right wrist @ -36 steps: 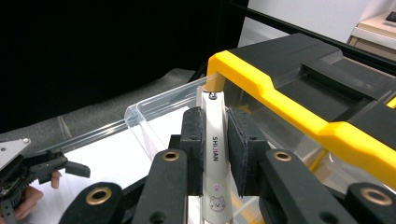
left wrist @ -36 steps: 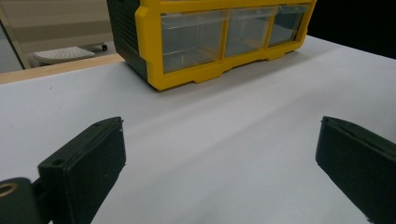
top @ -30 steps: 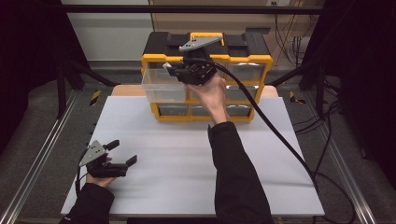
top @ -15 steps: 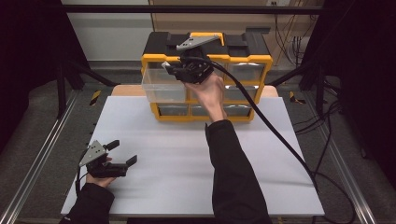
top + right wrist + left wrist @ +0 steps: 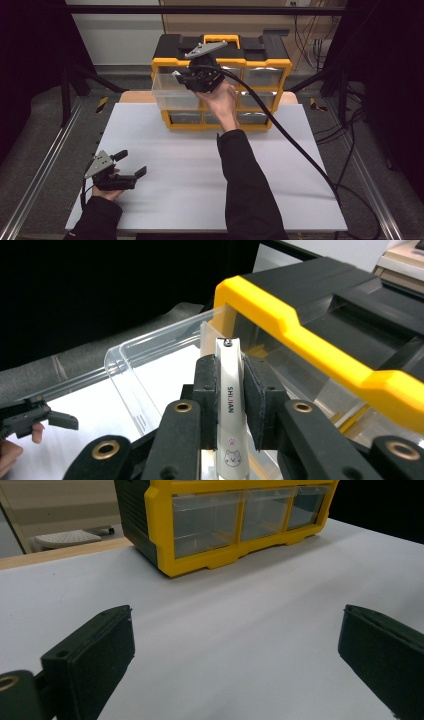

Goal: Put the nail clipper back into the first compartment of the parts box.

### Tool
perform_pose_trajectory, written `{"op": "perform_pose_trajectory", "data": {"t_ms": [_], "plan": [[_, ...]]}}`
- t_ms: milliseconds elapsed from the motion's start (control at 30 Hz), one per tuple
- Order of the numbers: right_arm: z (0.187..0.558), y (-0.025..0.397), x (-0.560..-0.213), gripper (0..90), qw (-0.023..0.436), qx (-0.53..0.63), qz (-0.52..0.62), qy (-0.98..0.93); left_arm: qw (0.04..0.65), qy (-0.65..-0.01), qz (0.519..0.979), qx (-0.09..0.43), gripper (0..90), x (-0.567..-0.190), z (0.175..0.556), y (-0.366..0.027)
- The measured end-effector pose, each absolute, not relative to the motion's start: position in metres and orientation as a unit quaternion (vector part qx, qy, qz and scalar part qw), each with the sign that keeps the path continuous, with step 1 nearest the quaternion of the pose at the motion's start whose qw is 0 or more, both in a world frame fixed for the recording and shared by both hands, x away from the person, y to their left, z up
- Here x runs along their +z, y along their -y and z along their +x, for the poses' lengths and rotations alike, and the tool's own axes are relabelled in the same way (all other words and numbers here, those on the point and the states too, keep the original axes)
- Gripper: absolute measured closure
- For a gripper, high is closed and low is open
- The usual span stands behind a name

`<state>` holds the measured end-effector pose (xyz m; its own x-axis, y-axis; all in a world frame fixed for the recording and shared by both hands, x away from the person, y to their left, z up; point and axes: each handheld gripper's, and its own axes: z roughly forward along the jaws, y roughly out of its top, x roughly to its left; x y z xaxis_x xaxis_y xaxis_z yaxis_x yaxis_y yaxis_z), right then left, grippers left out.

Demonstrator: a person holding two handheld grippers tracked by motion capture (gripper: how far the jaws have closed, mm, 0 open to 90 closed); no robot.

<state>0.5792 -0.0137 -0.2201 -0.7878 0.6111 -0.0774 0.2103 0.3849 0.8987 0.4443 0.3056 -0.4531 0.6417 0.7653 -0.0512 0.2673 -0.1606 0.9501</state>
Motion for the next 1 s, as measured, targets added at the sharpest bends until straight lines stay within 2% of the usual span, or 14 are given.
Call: {"op": "perform_pose_trajectory", "data": {"t_ms": [600,867,933,1000], "plan": [[0.584,0.010,-0.236,76.3,0.197,0.466,0.260,-0.823,0.541,-0.355,0.727,0.230,1.8,-0.453,0.444,-0.305],[0.574,0.015,-0.229,53.5,0.226,0.506,0.253,-0.793,0.542,-0.355,0.726,0.230,1.8,-0.453,0.444,-0.306],[0.572,0.017,-0.227,51.4,0.227,0.512,0.251,-0.789,0.541,-0.355,0.727,0.230,1.8,-0.453,0.444,-0.306],[0.564,0.022,-0.226,39.5,0.235,0.534,0.248,-0.773,0.541,-0.355,0.727,0.230,1.8,-0.453,0.444,-0.305]]}}
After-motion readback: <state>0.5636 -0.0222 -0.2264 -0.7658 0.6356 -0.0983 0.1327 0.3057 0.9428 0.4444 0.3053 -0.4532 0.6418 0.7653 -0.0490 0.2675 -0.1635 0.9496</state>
